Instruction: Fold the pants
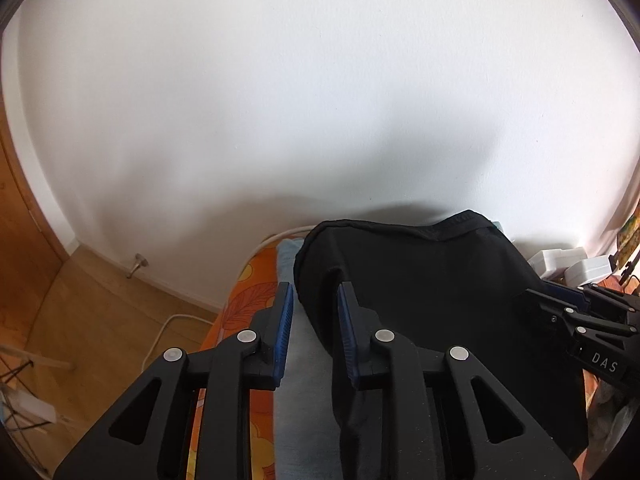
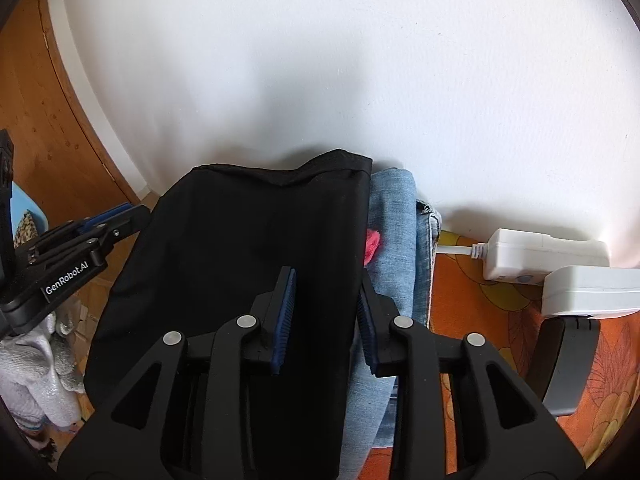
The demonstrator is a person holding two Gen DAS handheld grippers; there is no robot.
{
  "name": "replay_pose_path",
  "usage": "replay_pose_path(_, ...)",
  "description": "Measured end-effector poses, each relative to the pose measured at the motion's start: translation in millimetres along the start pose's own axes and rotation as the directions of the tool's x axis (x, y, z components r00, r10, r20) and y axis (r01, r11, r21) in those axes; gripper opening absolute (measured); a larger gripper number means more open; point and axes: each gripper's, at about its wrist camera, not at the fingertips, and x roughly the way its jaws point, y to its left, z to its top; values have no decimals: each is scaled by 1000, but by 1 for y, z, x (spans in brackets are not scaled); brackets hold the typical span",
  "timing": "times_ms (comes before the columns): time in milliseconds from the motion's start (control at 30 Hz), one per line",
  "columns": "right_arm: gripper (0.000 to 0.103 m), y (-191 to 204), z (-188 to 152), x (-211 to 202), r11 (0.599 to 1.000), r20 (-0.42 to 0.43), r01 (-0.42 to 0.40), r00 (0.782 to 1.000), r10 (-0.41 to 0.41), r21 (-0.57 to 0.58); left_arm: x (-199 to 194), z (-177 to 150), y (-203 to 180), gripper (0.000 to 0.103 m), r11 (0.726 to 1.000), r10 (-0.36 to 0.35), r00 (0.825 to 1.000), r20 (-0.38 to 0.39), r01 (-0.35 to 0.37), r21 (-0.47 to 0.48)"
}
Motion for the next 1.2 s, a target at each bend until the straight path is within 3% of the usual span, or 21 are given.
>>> replay_pose_path(267, 36, -2, 5, -46, 998, 60, 24, 998, -20, -62, -42, -19, 2, 22, 999, -27, 1000, -11, 27, 29)
replay_pose_path(433, 39, 6, -14, -74, 997, 63, 26, 998, -21, -79, -84, -30, -9, 35, 998, -66, 998, -2, 66, 3)
replay_pose_path(500, 47, 12, -24, -90, 996, 69, 27, 997, -21, -90, -104, -34, -14, 37, 997, -75, 997, 14, 75, 2)
replay_pose_path(633, 51, 23, -44, -128, 992, 91, 42, 995, -30, -123, -143, -42, -23, 51, 996, -88, 995, 53, 88, 3)
replay_pose_path(900, 76, 44, -93, -215, 983, 140, 39, 990, -13, -181, -216, -74, -51, 69, 994, -111, 988, 110, 110, 19)
replay_pose_path(1067, 77, 48, -124, -261, 977, 157, 70, 987, -39, -199, -254, -97, -70, 73, 991, -133, 983, 125, 132, 11)
replay_pose_path(1200, 84, 39, -149, -298, 986, 171, 64, 985, -37, -155, -278, -114, -83, 80, 989, -141, 981, 135, 144, -16)
